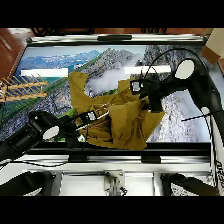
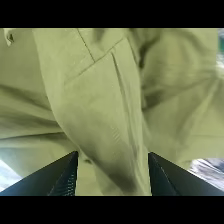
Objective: Fold the shirts.
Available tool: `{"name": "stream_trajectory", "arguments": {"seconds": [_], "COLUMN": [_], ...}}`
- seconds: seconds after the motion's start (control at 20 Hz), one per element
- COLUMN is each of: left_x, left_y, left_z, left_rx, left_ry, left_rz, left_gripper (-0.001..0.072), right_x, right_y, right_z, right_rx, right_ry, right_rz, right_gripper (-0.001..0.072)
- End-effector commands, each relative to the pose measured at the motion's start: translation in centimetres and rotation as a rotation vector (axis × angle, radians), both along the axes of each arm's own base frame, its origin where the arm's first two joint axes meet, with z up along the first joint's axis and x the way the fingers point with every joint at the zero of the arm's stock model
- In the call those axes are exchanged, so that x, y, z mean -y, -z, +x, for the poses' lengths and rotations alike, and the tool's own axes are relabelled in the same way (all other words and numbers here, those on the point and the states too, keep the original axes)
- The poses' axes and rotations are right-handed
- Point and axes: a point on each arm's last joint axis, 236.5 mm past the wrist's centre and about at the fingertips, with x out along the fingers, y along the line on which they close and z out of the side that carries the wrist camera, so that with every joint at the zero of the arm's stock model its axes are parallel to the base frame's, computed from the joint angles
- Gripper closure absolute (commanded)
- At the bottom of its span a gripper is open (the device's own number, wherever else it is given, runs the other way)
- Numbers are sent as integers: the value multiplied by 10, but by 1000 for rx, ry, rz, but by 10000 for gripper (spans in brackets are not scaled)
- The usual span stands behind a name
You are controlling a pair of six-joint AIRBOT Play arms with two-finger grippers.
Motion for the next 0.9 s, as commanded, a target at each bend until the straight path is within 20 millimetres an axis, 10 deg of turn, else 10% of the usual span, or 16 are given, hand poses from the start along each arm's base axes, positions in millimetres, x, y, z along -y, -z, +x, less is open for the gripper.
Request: {"name": "stream_trajectory", "arguments": {"seconds": [0.0,0.25,0.35,0.45,0.6,0.85], "left_x": [2,13,11,11,6,-39], "left_y": [-1,-5,-4,-7,-12,-22], "left_z": [2,15,19,32,51,75], "left_rx": [10,70,76,111,158,210], "left_ry": [28,72,58,34,1,-92], "left_rz": [-2,-41,-45,-72,-99,-31], "left_gripper": [667,669,667,654,73,50], "right_x": [-9,-12,-11,-9,-8,-4], "right_y": [15,28,28,28,24,8], "right_z": [-10,-9,-17,-24,-32,-44], "right_rx": [-55,-79,-113,-144,-182,-200], "right_ry": [-33,-44,-50,-51,-6,31], "right_rz": [-10,-25,-30,-38,-39,-41], "right_gripper": [171,177,637,653,655,656]}}
